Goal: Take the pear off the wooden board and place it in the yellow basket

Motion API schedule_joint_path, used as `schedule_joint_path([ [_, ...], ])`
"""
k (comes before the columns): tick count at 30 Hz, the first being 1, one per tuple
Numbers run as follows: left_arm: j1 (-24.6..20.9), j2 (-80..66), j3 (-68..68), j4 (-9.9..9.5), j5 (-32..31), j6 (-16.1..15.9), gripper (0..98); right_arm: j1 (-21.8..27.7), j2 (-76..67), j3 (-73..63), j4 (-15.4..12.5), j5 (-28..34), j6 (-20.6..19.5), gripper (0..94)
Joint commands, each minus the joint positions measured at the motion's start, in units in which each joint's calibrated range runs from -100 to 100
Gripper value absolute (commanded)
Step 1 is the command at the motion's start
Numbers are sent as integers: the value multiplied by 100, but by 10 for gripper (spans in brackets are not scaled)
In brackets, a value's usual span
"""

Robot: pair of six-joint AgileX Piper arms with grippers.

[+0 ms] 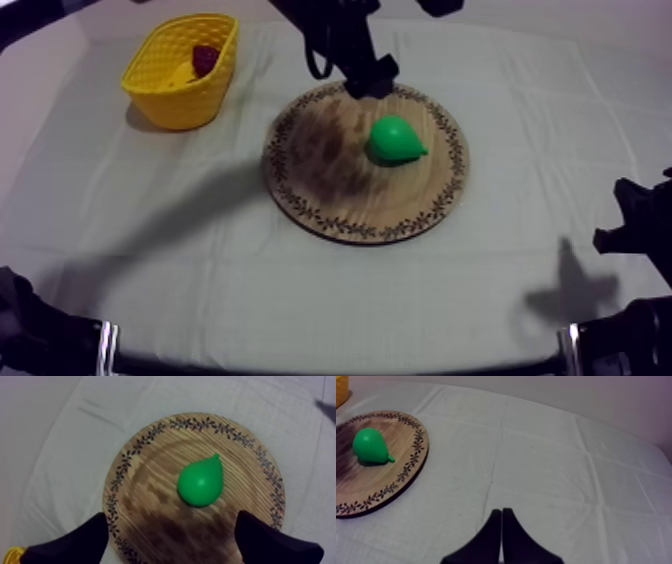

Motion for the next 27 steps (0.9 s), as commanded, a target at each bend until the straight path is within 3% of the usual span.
schedule_joint_path([
  [1,16,117,-11,1,-22,-3,961,1,1,5,1,-1,-1,5],
  [27,219,2543,-1347,-41,-314,-90,928,1,1,5,1,-1,-1,5],
])
